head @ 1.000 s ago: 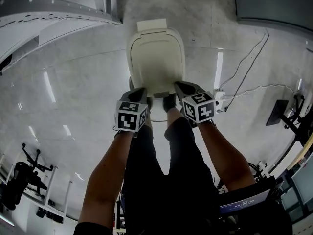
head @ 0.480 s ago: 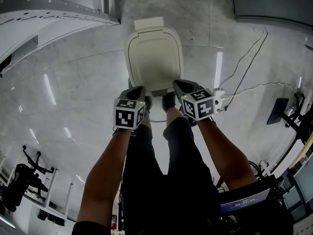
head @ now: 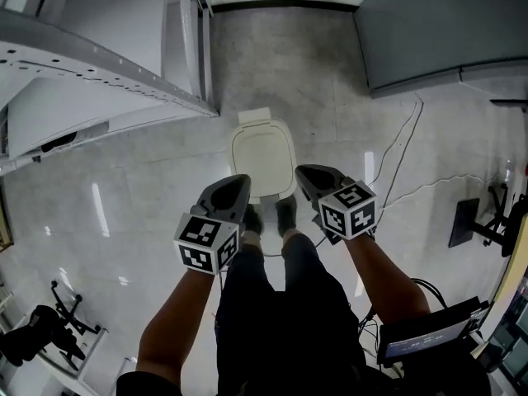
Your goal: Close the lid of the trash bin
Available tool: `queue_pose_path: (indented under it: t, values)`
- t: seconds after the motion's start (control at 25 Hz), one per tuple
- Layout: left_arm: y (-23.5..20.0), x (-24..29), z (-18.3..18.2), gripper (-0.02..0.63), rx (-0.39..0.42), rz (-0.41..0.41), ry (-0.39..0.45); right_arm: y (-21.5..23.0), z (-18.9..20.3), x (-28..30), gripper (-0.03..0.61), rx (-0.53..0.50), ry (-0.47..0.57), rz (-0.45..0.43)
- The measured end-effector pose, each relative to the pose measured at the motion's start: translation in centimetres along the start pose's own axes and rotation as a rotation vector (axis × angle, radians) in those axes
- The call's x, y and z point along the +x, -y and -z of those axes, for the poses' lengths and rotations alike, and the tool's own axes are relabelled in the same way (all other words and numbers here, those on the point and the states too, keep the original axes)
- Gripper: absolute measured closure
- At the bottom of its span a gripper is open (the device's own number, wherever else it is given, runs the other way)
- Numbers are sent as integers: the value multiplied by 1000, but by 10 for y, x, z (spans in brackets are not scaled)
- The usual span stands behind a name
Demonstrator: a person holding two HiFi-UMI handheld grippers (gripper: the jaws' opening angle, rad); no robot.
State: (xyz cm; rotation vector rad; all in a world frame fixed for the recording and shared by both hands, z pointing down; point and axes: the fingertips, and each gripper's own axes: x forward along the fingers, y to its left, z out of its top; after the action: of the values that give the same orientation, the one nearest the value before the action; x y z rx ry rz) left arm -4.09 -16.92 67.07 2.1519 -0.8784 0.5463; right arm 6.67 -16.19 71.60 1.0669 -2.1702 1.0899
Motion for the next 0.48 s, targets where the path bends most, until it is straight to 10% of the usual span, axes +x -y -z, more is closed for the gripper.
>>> queue_pose_path:
  t: [0.48]
  values:
    - [106, -185, -195, 626, 193, -48, 459, -119, -215, -187, 569, -182, 448, -79]
